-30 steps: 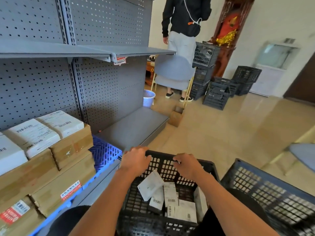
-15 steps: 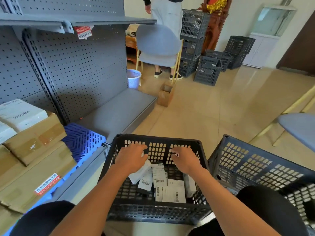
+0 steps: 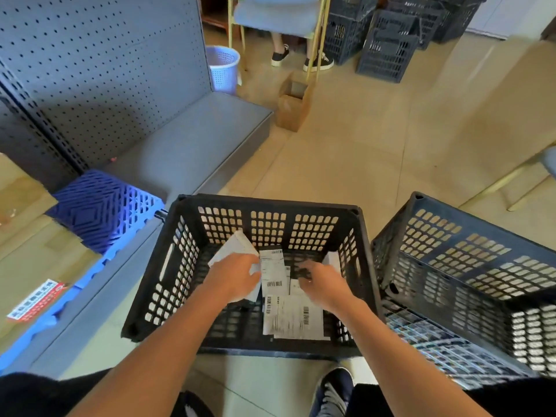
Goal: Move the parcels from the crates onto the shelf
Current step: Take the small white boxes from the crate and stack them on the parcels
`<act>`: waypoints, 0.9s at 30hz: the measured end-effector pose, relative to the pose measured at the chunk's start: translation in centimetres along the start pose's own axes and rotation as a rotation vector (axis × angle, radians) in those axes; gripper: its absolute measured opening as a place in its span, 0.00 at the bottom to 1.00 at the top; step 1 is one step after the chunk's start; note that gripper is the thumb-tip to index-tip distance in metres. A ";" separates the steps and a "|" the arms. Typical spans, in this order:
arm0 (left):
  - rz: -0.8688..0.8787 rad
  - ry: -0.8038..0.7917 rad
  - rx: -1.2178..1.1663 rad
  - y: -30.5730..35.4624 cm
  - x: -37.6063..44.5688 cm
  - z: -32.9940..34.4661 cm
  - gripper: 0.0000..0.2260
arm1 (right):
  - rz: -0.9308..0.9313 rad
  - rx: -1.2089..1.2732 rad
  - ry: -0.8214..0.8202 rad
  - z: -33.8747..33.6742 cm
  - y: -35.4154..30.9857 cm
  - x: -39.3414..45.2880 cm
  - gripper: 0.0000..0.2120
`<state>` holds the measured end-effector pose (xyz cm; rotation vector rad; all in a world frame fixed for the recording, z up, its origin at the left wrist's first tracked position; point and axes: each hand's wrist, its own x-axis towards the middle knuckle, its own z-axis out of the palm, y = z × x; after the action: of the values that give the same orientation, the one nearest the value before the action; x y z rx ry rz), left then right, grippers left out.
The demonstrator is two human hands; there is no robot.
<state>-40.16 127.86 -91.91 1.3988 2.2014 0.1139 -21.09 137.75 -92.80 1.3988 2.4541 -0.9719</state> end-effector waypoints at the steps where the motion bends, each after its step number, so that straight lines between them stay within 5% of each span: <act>1: -0.013 -0.023 -0.016 -0.1 0.5 0.9 0.19 | -0.003 -0.025 -0.029 0.4 0.7 0.6 0.19; 14: -0.175 -0.120 -0.118 -4.3 8.3 8.6 0.30 | -0.294 -0.545 -0.462 6.2 5.7 7.3 0.35; 21: -0.257 0.049 -0.178 -7.6 10.8 10.4 0.39 | -0.504 -0.739 -0.561 9.4 6.8 8.5 0.36; 27: -0.248 0.045 -0.170 -9.0 12.8 12.1 0.45 | -0.547 -0.755 -0.530 10.9 9.2 8.1 0.49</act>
<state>-46.03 132.28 -110.21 1.0336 2.3221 0.2387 -20.03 140.26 -108.96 0.2018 2.3839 -0.3154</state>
